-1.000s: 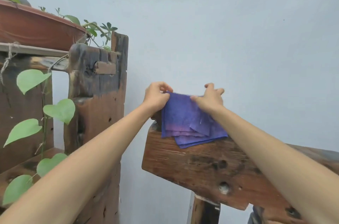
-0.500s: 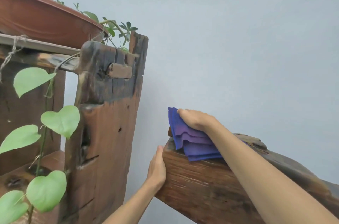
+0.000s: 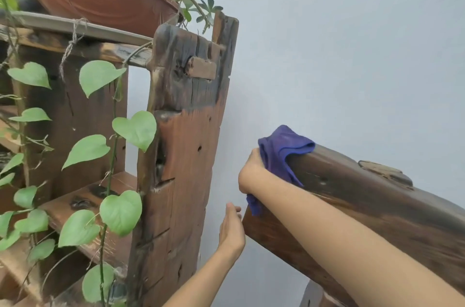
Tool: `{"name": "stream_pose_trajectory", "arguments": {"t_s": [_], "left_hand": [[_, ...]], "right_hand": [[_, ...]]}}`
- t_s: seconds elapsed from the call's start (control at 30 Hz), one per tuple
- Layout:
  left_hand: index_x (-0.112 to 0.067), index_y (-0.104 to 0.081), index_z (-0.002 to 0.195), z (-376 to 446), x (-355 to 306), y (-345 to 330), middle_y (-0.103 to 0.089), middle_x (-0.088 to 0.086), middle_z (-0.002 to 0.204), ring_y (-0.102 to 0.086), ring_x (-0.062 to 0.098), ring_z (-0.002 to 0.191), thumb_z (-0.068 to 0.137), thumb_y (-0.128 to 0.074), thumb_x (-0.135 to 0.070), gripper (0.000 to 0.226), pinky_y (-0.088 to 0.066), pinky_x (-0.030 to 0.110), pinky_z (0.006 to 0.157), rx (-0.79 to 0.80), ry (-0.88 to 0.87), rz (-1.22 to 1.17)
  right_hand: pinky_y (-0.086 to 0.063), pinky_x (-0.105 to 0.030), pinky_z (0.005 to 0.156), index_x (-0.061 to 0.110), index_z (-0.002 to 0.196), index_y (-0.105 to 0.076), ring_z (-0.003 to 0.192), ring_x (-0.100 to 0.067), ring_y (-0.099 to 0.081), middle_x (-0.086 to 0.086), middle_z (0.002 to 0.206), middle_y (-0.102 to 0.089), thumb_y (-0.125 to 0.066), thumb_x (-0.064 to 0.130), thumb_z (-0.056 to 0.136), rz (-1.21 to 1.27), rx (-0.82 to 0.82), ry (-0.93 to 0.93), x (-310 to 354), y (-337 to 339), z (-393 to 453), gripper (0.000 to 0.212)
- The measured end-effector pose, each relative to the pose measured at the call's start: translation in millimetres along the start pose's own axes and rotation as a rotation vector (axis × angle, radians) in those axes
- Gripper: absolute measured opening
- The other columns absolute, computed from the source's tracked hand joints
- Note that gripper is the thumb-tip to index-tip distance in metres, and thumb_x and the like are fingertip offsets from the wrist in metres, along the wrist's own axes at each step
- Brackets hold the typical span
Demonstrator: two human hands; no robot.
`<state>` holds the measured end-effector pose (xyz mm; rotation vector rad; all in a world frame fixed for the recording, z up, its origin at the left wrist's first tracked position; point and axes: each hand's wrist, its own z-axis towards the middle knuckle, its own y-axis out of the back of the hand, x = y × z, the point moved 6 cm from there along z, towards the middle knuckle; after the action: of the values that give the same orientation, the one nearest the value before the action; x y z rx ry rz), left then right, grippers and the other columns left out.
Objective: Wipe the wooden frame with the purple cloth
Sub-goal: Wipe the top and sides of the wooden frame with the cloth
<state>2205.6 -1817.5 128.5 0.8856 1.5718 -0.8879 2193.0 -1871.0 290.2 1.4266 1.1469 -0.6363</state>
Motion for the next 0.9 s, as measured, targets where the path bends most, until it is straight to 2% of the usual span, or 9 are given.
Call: {"name": "stream_pose_trajectory", "arguments": {"t_s": [0.2, 0.3, 0.4, 0.5, 0.57, 0.67, 0.73, 0.8, 0.9], "left_hand": [[-0.027, -0.064, 0.120, 4.1, 22.7, 103.9, -0.067, 0.006, 0.130, -0.057, 0.028, 0.126, 0.104, -0.012, -0.059, 0.063, -0.037, 0.048, 0.115, -0.167, -0.051, 0.237], [-0.030, -0.061, 0.115, 9.3, 9.1, 130.7, -0.072, -0.001, 0.106, -0.062, 0.026, 0.111, 0.102, -0.011, -0.064, 0.062, -0.042, 0.048, 0.108, -0.129, -0.063, 0.321], [-0.036, -0.060, 0.113, 10.1, -15.8, 136.0, -0.073, -0.006, 0.095, -0.063, 0.023, 0.106, 0.098, -0.013, -0.069, 0.060, -0.043, 0.047, 0.106, -0.060, -0.131, 0.420], [-0.040, -0.059, 0.107, 4.6, -41.3, 129.6, -0.072, -0.007, 0.095, -0.062, 0.015, 0.100, 0.100, -0.013, -0.067, 0.054, -0.045, 0.043, 0.101, -0.021, -0.220, 0.487], [-0.038, -0.060, 0.111, -4.8, -63.1, 114.1, -0.070, -0.008, 0.101, -0.061, 0.011, 0.101, 0.100, -0.013, -0.068, 0.056, -0.045, 0.040, 0.098, 0.005, -0.295, 0.491], [-0.028, -0.062, 0.118, -15.2, -105.4, 79.6, -0.068, -0.002, 0.114, -0.060, 0.017, 0.111, 0.104, -0.019, -0.060, 0.056, -0.045, 0.044, 0.105, 0.022, -0.417, 0.425], [-0.020, -0.063, 0.118, -24.5, -140.2, 49.7, -0.067, 0.005, 0.120, -0.058, 0.024, 0.118, 0.109, -0.021, -0.049, 0.052, -0.042, 0.047, 0.109, 0.016, -0.538, 0.402], [-0.012, -0.062, 0.122, -35.3, -177.1, 25.1, -0.065, 0.011, 0.124, -0.057, 0.029, 0.120, 0.109, -0.017, -0.042, 0.056, -0.040, 0.047, 0.109, 0.010, -0.705, 0.485], [-0.007, -0.059, 0.133, -49.7, -221.9, -19.7, -0.061, 0.012, 0.136, -0.052, 0.029, 0.128, 0.099, -0.014, -0.039, 0.064, -0.036, 0.040, 0.111, 0.062, -0.879, 0.633]], "right_hand": [[-0.035, -0.041, 0.082, 0.027, 0.116, -0.066, 0.077, -0.026, -0.047, -0.002, 0.082, -0.049, -0.045, 0.040, 0.105, -0.038, -0.071, 0.208, 78.3, -20.5, -8.1, 0.027], [-0.045, -0.046, 0.094, 0.015, 0.124, -0.063, 0.113, -0.033, -0.057, -0.012, 0.122, -0.062, -0.038, 0.036, 0.108, 0.090, 0.022, 0.285, 127.7, -51.2, -9.0, 0.036], [-0.034, -0.049, 0.116, 0.009, 0.149, -0.042, 0.138, -0.041, -0.043, -0.020, 0.153, -0.043, -0.038, 0.034, 0.110, 0.520, 0.000, 0.230, 136.6, -75.7, -7.1, 0.046], [-0.025, -0.031, 0.121, 0.023, 0.163, -0.019, 0.151, -0.021, -0.031, 0.000, 0.168, -0.025, -0.037, 0.036, 0.111, 1.082, -0.261, 0.246, 99.9, -82.7, -27.0, 0.057], [-0.026, -0.018, 0.118, 0.021, 0.163, -0.019, 0.148, -0.004, -0.035, -0.004, 0.171, -0.020, -0.040, 0.028, 0.111, 1.116, -0.570, 0.282, 61.4, -82.6, -53.6, 0.057], [-0.037, -0.045, 0.120, 0.012, 0.151, -0.050, 0.144, -0.026, -0.049, -0.019, 0.159, -0.042, -0.058, 0.024, 0.100, 0.756, -1.082, 0.247, -5.2, -83.9, -87.4, 0.053], [-0.018, -0.058, 0.125, 0.023, 0.153, -0.048, 0.154, -0.032, -0.030, -0.011, 0.166, -0.033, -0.055, 0.037, 0.099, 0.513, -1.195, 0.183, -41.9, -92.5, -103.0, 0.057], [-0.007, -0.066, 0.124, 0.034, 0.155, -0.043, 0.158, -0.037, -0.016, -0.008, 0.170, -0.022, -0.051, 0.046, 0.099, 0.558, -1.237, 0.076, -65.9, -103.1, -113.0, 0.058], [-0.035, -0.062, 0.112, 0.047, 0.157, -0.031, 0.148, -0.042, -0.038, -0.015, 0.162, -0.039, -0.040, 0.061, 0.098, 0.761, -1.103, -0.301, -96.0, -141.4, -124.2, 0.062]]}}
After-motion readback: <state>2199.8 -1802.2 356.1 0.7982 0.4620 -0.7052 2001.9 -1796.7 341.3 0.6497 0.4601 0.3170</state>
